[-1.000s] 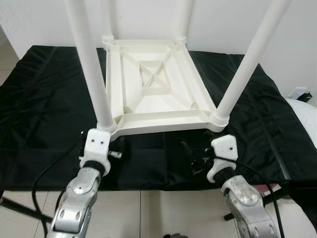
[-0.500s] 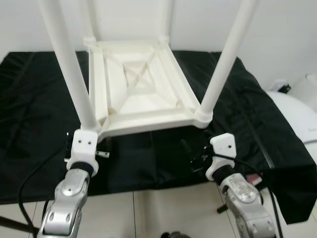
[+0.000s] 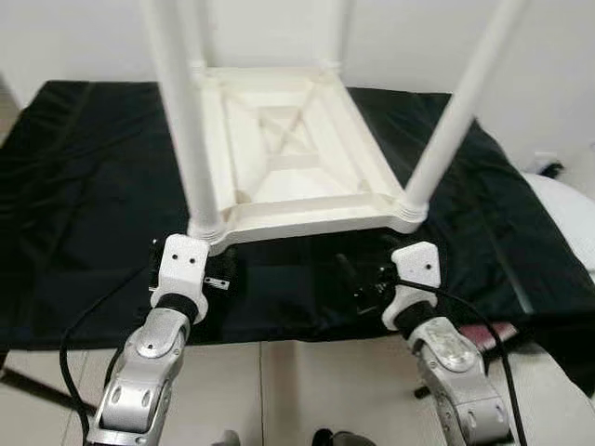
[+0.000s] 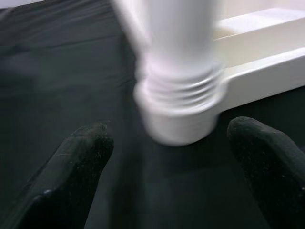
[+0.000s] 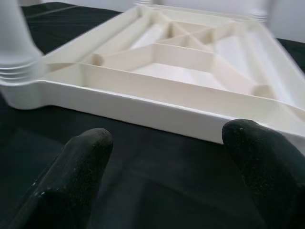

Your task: Building children table

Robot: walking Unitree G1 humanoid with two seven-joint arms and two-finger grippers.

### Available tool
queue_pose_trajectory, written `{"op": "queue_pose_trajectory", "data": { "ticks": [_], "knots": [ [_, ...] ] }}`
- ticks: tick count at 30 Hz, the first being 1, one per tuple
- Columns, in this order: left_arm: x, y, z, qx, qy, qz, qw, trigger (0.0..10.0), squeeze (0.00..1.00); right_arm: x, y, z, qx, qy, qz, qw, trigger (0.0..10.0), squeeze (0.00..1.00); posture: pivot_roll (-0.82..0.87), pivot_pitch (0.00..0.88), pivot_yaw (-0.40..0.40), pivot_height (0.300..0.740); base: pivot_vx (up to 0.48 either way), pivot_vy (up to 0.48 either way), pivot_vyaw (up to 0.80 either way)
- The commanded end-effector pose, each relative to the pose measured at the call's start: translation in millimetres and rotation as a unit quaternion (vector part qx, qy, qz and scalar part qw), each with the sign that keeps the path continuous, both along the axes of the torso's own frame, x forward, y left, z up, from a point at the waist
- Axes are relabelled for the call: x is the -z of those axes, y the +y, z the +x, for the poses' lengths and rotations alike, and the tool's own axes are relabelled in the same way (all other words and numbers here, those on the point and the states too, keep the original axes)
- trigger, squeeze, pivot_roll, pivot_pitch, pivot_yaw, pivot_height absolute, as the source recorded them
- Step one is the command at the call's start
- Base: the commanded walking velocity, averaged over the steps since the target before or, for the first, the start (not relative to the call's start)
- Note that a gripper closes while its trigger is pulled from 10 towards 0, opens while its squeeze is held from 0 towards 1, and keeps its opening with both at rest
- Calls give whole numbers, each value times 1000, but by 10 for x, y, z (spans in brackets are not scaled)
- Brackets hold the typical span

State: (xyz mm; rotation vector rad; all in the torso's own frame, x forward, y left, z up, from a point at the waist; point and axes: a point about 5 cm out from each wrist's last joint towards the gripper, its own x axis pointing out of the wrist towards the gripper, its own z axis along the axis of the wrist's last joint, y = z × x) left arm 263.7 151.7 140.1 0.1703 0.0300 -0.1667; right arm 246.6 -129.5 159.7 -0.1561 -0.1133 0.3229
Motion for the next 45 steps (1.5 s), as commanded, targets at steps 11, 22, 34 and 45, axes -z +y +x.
{"op": "queue_pose_trajectory", "data": {
  "ticks": [11,22,34,45],
  "knots": [
    [33,-5,-3,-7,4,3,1000,10000,0,24,-3,4,-7,15,28,999,10000,0,-30,91,-2,740,0,0,218],
    [-2,-97,45,-2,-4,-2,1000,10000,0,34,-4,-16,-3,16,30,999,10000,0,-35,101,4,740,0,-299,0],
    [9,-57,108,-26,10,-17,999,10000,0,32,-8,-22,-1,15,31,999,10000,0,-32,103,6,740,0,240,0],
    [14,-50,105,-29,13,-14,999,10000,0,36,-3,-28,-2,15,29,999,10000,0,-34,105,6,740,0,56,0]
  ]
}}
